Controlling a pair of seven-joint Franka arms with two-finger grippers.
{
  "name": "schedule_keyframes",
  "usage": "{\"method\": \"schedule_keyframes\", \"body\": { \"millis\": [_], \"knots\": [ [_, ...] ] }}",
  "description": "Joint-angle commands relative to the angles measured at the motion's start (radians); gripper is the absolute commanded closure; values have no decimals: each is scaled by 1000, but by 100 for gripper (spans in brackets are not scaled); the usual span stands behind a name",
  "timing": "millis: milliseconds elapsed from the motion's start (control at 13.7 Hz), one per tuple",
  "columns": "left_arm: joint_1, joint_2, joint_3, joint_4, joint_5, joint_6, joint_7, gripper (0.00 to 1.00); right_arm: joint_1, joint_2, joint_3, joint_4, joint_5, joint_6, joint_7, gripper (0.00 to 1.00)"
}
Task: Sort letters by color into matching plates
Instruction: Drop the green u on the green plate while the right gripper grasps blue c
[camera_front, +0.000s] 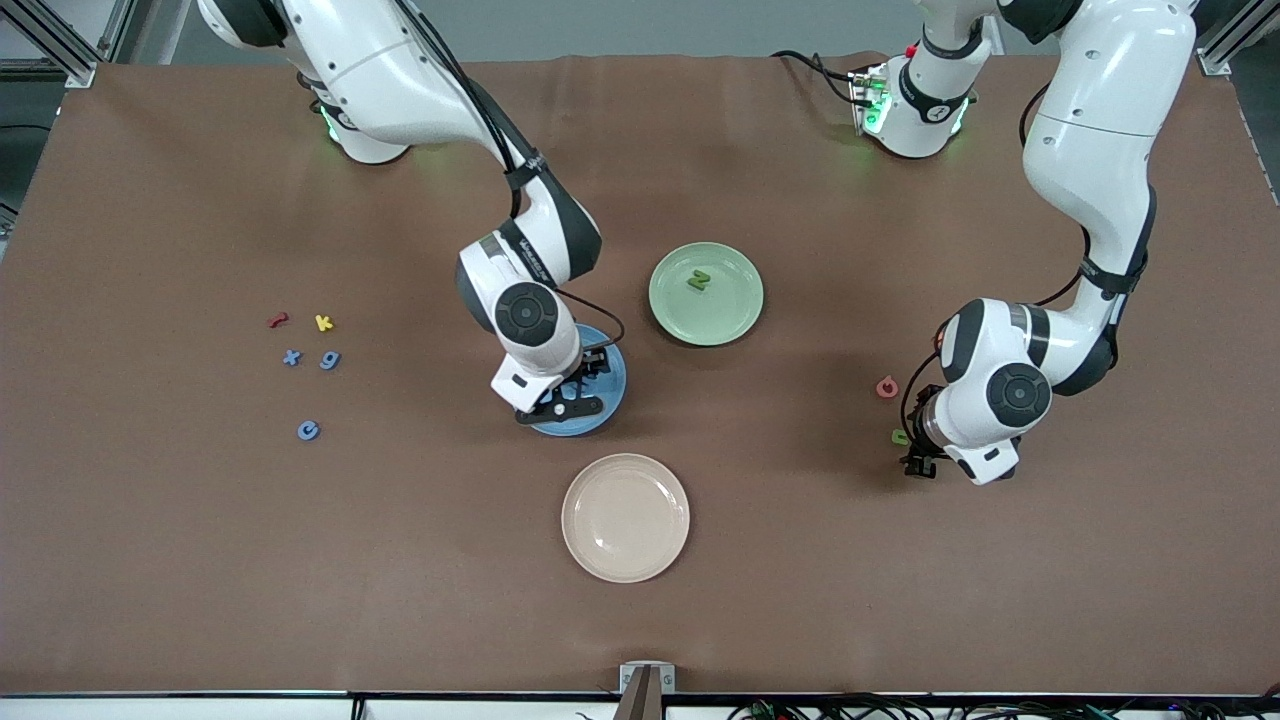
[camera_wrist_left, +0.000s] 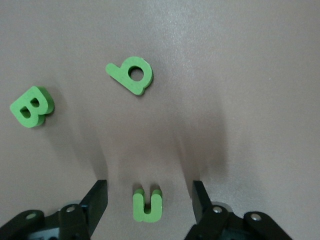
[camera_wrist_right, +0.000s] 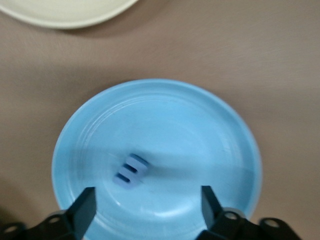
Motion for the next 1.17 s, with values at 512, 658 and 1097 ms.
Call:
{"method": "schedule_keyframes", "body": {
  "millis": [512,658,1097],
  "knots": [
    [-7,-35,-13,-23,16,13,7,100,-312,-275,-23,-200,-92,-96,-190,0],
    [-28,-70,-19,-25,21,5,7,100,-404,-274,-23,-228,-92,-82,-290,0],
    [-70,-147,-201,-34,21,-89,-175,100,-588,-216,-23,-294,-92,110,-589,0]
  ]
}}
